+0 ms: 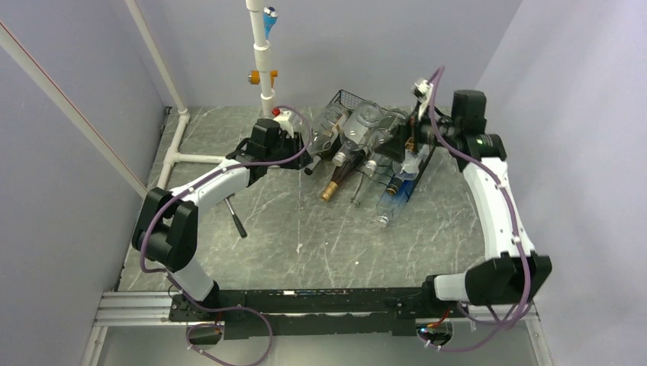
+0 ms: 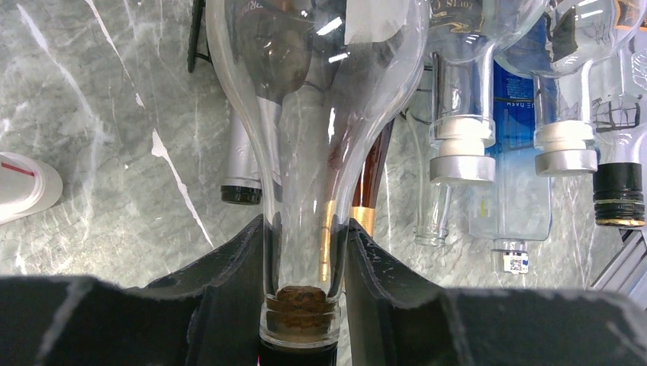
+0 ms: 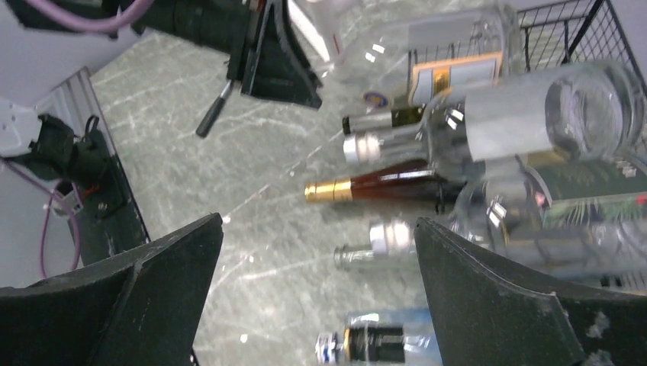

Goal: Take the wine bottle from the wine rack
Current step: Pick up the wine bottle from the wine rack.

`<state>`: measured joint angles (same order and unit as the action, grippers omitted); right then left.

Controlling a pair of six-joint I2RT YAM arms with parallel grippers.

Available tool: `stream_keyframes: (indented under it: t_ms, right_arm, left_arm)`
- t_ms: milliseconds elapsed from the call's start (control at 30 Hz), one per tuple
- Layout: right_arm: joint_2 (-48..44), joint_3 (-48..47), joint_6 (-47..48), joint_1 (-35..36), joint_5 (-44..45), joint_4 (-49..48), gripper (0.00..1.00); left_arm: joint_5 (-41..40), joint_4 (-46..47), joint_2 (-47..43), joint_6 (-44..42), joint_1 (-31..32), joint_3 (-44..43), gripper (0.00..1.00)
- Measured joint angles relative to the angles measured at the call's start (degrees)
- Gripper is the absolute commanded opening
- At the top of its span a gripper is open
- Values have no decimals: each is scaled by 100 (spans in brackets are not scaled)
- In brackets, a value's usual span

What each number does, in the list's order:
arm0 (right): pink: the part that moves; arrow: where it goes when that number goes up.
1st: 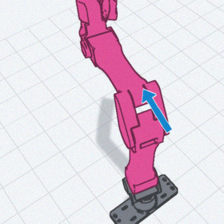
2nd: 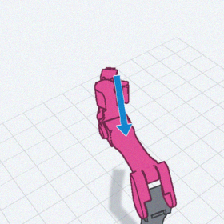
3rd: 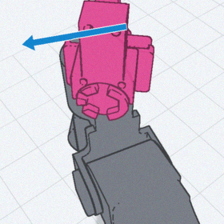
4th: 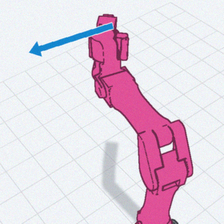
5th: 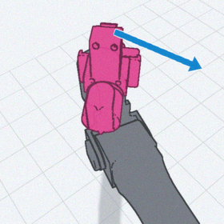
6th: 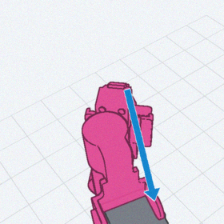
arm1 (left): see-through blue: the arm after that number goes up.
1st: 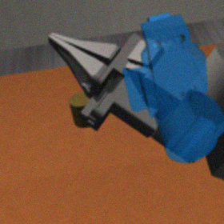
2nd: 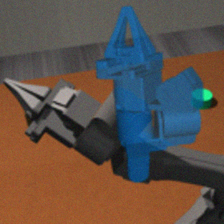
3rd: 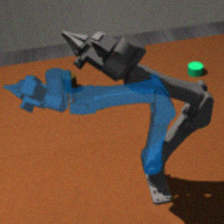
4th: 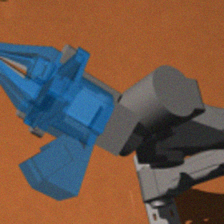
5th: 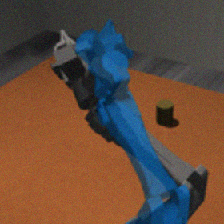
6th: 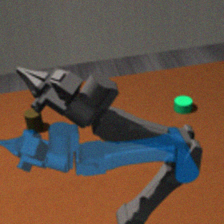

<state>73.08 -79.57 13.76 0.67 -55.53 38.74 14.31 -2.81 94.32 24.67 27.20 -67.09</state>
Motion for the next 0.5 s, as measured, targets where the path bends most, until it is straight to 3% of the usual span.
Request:
stream_keyframes:
  t_ms: [267, 500]
  right_arm:
    - [1867, -1436, -1268, 866, 850, -817, 100]
    - [3491, -2905, -2197, 1220, 1425, -1099, 100]
  left_arm:
    - [46, 136, -96, 11, -15, 188, 0]
    - [72, 236, -208, 24, -24, 361, 0]
